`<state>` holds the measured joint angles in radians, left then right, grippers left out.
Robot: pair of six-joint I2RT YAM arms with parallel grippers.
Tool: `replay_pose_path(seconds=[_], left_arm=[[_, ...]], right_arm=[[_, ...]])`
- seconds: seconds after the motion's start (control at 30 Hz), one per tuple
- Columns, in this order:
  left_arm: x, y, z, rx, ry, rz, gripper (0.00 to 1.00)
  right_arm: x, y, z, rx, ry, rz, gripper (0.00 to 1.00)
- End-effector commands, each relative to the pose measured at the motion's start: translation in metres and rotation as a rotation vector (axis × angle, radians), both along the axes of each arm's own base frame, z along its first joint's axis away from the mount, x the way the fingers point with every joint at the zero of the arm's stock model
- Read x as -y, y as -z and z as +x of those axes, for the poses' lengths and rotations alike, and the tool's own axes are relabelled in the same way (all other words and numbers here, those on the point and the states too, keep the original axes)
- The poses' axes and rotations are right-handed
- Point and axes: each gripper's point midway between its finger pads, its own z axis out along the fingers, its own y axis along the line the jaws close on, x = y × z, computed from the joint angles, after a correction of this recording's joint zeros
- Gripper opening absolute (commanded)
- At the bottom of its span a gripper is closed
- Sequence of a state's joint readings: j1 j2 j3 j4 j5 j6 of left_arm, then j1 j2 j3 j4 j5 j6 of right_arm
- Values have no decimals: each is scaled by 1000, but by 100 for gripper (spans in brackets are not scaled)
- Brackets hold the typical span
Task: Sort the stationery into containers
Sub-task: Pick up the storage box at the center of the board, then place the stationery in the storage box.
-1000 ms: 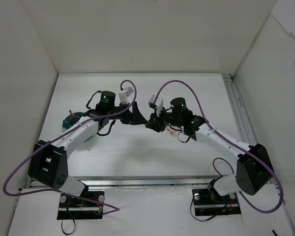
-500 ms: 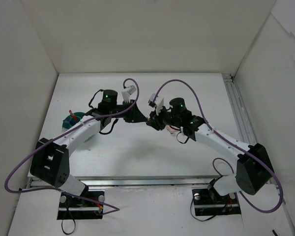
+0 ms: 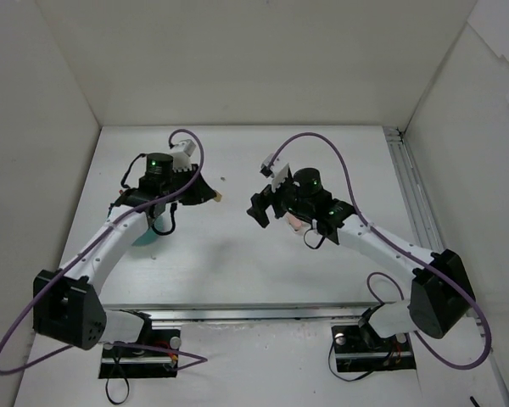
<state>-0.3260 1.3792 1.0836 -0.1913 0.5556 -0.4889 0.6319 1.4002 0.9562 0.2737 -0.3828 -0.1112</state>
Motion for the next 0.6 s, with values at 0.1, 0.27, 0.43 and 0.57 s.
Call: replay_pose_path(seconds=[0.1,0.27,0.43,0.57], left_arm=[[-125,-36,29,88,-521,309,0],[-180,-17,32,-48,-724,454,0],[-218,-3,40,-122,-921,569,0],[-222,6,54,-116,-960,583,0]], right_arm=[[47,-26,33,51,323,41,98],[95,-6,51,-66,597,28,98],[121,-2,55,-82,685,21,98],[129,1,57,-89,702,18,98]])
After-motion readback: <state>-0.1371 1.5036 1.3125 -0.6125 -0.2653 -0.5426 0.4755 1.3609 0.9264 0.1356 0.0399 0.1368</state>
